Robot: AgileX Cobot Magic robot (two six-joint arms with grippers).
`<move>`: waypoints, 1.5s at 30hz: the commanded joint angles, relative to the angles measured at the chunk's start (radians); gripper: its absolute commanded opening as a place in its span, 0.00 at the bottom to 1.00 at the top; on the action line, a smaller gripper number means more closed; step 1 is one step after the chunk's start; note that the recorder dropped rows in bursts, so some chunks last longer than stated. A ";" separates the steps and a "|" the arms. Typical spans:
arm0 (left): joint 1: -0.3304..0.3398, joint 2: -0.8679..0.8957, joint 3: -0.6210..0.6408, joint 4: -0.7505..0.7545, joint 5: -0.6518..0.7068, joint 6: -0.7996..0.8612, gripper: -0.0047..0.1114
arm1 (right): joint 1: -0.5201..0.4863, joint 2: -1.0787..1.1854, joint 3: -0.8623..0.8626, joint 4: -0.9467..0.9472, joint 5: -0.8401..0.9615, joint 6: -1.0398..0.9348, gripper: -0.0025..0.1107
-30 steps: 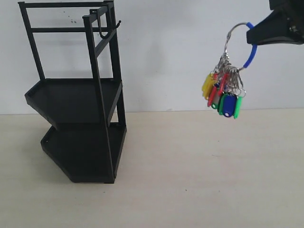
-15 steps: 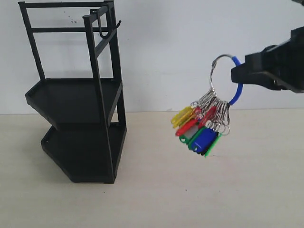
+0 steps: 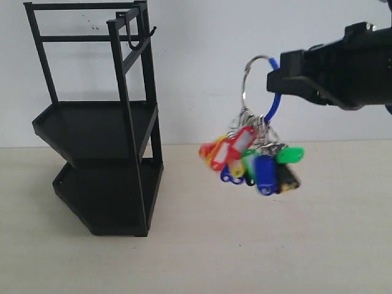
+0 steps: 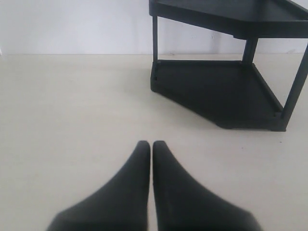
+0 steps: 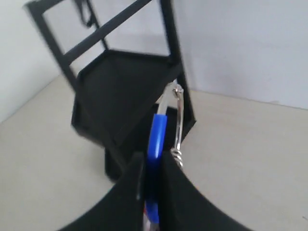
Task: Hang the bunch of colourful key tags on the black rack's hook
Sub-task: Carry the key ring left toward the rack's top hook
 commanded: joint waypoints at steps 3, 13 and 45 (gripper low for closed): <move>0.004 -0.002 -0.001 -0.007 -0.015 -0.010 0.08 | 0.129 0.012 -0.027 0.026 -0.086 -0.115 0.02; 0.004 -0.002 -0.001 -0.007 -0.015 -0.010 0.08 | 0.177 0.036 -0.027 0.036 -0.298 -0.041 0.02; 0.004 -0.002 -0.001 -0.007 -0.015 -0.010 0.08 | 0.491 0.436 -0.357 0.124 -0.734 -0.302 0.02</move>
